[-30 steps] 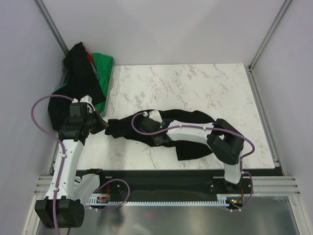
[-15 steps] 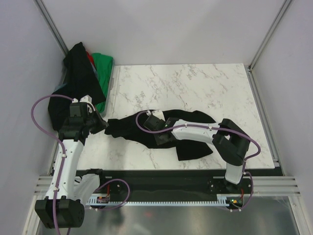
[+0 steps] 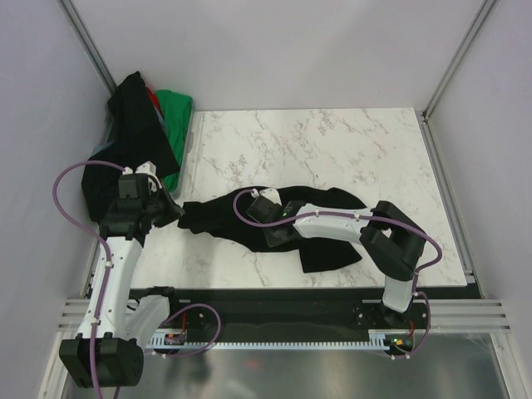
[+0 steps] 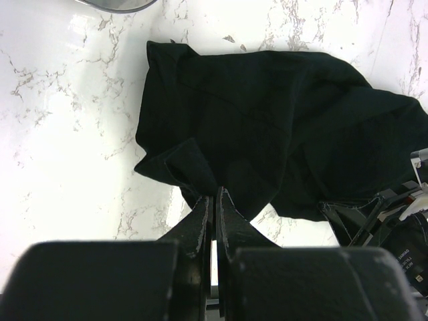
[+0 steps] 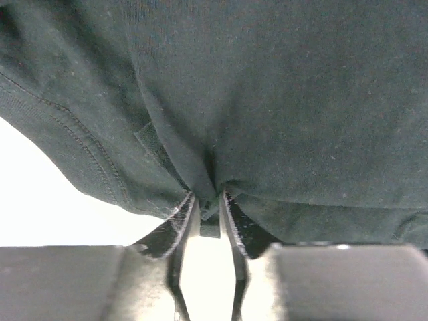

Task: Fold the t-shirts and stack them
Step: Flatten the tshirt out

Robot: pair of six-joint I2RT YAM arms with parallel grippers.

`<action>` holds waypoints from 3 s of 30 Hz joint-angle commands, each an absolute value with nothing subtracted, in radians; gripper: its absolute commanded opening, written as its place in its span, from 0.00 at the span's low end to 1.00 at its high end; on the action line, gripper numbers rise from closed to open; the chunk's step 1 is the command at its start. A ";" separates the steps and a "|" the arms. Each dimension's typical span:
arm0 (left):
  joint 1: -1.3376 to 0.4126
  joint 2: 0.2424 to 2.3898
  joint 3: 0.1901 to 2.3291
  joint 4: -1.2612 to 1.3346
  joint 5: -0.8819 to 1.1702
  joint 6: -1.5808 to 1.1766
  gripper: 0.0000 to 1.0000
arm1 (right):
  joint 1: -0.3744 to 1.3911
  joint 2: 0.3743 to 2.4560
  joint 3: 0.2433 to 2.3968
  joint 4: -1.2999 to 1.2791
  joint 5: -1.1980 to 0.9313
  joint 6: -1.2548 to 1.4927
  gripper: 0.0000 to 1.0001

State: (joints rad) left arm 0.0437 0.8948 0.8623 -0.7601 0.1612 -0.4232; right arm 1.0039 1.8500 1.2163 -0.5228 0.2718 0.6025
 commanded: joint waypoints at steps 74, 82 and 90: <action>0.058 0.555 1.097 -0.756 0.627 -0.652 0.63 | 0.884 0.885 1.718 -0.876 0.301 0.279 0.00; 0.054 0.545 0.885 -0.732 0.644 -0.640 0.61 | 0.864 1.202 1.888 -0.973 0.933 0.247 0.00; -0.038 0.610 0.672 -0.572 0.615 -0.673 0.63 | 0.640 1.308 1.817 -0.908 0.672 0.262 0.00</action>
